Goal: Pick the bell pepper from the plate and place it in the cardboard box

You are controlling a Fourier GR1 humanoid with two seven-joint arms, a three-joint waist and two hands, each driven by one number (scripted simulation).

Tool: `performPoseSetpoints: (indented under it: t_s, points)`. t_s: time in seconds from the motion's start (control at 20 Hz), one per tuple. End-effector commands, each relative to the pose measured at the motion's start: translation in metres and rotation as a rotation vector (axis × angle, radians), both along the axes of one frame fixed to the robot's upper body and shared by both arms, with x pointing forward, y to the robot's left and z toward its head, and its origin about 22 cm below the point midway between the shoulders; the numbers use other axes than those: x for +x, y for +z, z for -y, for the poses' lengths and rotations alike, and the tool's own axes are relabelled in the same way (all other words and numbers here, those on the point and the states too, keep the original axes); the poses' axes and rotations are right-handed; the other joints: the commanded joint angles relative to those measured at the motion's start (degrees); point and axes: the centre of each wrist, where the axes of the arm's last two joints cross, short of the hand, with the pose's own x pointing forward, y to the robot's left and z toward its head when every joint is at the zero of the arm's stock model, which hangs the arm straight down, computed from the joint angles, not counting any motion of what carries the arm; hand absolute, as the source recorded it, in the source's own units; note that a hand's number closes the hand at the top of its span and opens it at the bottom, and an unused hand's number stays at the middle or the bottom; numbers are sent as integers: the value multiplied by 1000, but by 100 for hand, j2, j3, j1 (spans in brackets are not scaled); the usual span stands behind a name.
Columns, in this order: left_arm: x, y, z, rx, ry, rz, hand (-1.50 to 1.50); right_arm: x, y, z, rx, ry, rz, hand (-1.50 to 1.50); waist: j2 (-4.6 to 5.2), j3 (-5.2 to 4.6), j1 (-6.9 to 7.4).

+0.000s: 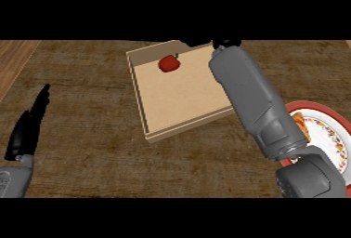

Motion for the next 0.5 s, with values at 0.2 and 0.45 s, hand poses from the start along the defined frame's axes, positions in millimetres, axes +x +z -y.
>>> performPoseSetpoints:
  t_s: [0.2,0.45]
  points:
    - [-9,-6,-12,-16,42,-16,0,4,-3,55,165,-31,163,-150,-96,3,-228]
    - [-18,-12,-19,-11,61,-29,0,-1,-12,87,224,-51,168,-150,-155,-1,-356]
